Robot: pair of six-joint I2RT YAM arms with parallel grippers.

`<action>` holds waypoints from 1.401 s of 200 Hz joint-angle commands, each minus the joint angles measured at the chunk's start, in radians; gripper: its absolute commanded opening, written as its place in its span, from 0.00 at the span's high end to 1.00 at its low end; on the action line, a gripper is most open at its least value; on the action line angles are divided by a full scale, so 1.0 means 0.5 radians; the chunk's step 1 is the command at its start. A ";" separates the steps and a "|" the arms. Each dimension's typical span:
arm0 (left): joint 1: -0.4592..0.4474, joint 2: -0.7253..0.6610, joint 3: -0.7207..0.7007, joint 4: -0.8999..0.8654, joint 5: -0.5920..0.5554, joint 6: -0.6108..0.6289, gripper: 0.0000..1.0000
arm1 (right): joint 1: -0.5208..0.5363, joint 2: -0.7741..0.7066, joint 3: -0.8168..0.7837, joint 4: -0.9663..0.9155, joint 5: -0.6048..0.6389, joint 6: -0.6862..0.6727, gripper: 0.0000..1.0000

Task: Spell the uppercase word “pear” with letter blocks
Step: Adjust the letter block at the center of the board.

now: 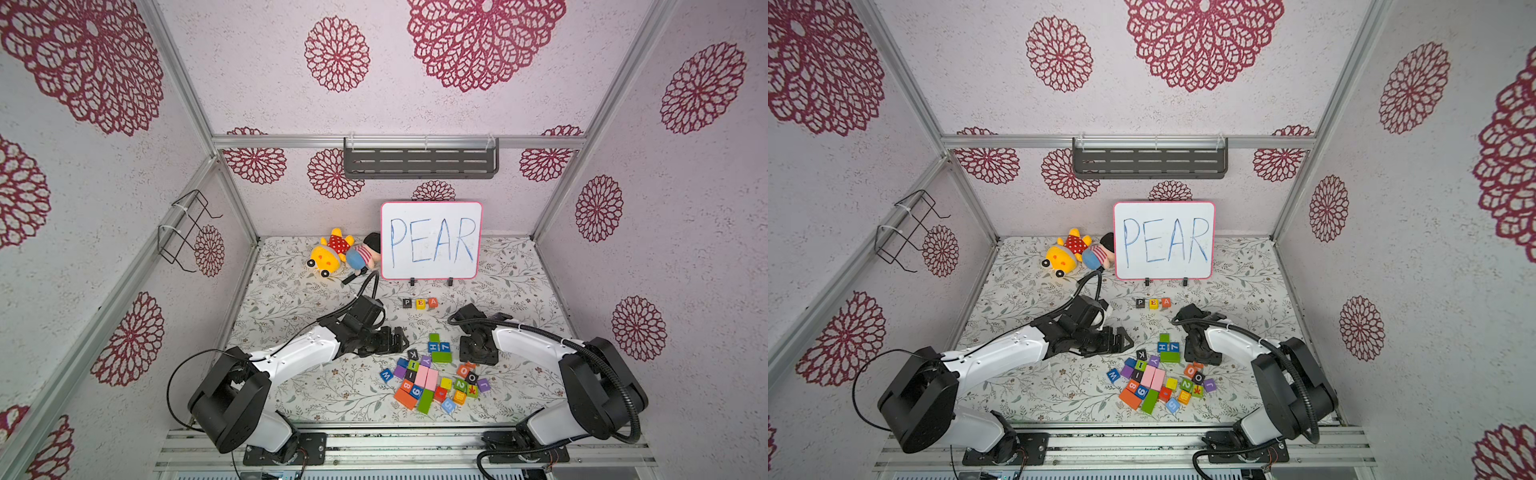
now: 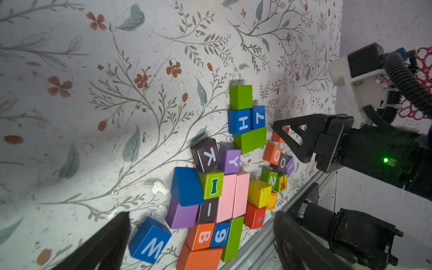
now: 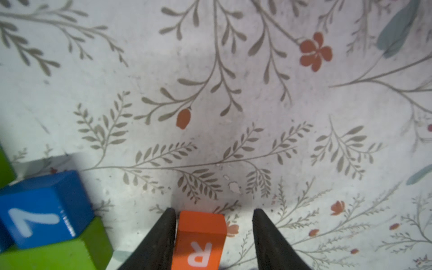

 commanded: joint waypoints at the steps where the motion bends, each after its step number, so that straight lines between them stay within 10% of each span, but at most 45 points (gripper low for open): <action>1: -0.013 -0.042 0.032 0.005 -0.016 0.020 0.02 | -0.025 -0.002 -0.001 -0.016 0.031 0.038 0.45; 167: 0.000 -0.093 -0.003 -0.014 -0.058 0.053 0.02 | -0.060 0.096 0.049 0.056 -0.052 0.044 0.66; 280: 0.019 -0.079 0.002 0.003 -0.036 0.089 0.02 | -0.137 0.010 -0.051 0.255 -0.414 0.076 0.50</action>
